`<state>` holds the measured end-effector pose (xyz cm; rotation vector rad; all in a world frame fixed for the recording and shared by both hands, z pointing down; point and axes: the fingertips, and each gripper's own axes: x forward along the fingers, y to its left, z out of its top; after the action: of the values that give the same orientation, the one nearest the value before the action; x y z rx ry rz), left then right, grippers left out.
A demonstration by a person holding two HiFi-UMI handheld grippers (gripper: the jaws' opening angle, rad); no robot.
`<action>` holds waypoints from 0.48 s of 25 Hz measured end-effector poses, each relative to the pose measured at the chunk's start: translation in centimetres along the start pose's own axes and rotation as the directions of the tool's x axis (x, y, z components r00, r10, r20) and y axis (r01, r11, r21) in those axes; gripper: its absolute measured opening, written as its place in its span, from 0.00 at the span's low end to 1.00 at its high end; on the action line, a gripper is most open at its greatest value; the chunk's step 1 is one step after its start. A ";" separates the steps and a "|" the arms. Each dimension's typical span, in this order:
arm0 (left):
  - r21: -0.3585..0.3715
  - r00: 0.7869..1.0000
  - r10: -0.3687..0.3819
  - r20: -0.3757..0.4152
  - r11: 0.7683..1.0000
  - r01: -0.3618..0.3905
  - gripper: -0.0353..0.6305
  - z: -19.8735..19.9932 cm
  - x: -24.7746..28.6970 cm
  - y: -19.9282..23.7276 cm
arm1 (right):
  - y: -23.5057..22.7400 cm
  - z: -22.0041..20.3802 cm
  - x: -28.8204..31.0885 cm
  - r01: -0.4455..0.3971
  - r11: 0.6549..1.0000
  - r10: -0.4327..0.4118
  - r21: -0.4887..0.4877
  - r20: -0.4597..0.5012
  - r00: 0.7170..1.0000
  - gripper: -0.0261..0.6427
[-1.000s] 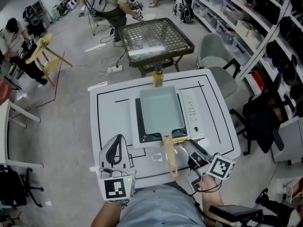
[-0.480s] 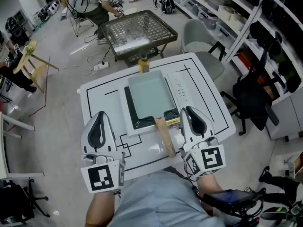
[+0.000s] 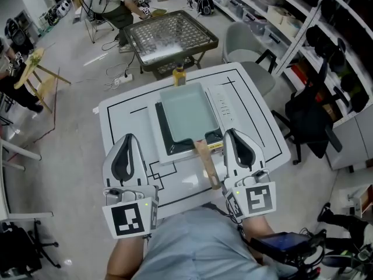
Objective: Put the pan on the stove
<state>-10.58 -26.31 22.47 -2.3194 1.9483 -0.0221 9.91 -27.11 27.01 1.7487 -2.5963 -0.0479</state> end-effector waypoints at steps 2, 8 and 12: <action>-0.002 1.000 -0.012 0.004 1.000 0.012 0.08 0.1 0.0 -0.4 | 0.1 0.3 0.0 0.001 1.000 -0.001 -0.005 0.009 1.000 0.11; -0.005 1.000 -0.023 0.005 1.000 0.023 0.08 0.0 -0.1 -0.8 | 0.4 0.8 -0.2 -0.003 1.000 0.003 -0.003 0.030 1.000 0.11; -0.002 1.000 -0.026 0.002 1.000 0.026 0.08 -0.1 -0.1 -0.9 | 0.3 1.0 -0.3 0.008 1.000 -0.008 -0.005 0.042 0.999 0.11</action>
<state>-9.70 -26.07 22.66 -2.3455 1.9181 -0.0198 9.69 -26.69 26.01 1.7756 -2.6154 -0.0921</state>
